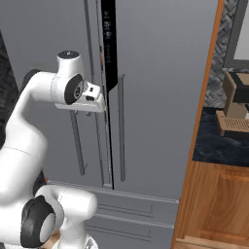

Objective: Retrieve the mango and kiwi from the fridge and place them into the bowl on the dining table.

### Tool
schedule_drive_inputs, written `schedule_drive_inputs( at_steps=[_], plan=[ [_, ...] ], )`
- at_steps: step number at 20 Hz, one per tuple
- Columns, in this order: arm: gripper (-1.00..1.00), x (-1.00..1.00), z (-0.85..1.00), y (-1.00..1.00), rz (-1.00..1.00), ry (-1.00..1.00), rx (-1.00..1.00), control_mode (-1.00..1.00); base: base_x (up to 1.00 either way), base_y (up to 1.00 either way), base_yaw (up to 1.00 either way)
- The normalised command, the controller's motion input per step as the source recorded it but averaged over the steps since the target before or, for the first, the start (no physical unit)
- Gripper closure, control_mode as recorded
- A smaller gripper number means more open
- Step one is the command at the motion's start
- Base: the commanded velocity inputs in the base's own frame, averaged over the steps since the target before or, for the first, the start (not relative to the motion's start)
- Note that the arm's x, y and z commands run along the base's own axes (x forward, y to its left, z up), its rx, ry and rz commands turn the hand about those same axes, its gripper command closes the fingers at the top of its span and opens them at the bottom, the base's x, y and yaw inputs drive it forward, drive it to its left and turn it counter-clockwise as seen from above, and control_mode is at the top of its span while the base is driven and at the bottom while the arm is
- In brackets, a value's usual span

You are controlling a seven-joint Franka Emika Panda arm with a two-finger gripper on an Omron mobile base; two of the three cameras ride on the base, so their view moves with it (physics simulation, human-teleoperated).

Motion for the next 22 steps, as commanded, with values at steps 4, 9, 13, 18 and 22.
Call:
schedule_drive_inputs(
  at_steps=[4,9,13,18,22],
  plan=[
    [-1.00,-0.28,0.00,0.00,0.00,-0.02,0.00,-1.00,0.00,0.00,0.00],
    [-1.00,-0.87,0.00,-0.04,0.00,-0.12,0.00,-1.00,0.00,0.00,0.00],
    [-1.00,-0.91,0.00,-0.12,0.00,-0.13,0.00,-1.00,0.00,0.00,0.00],
    [-1.00,-0.67,-0.04,-0.15,0.00,-0.13,0.00,-1.00,0.00,0.00,0.00],
    [-1.00,-0.39,-0.02,-0.07,0.00,-0.10,0.00,-1.00,0.00,0.00,0.00]
  ],
)
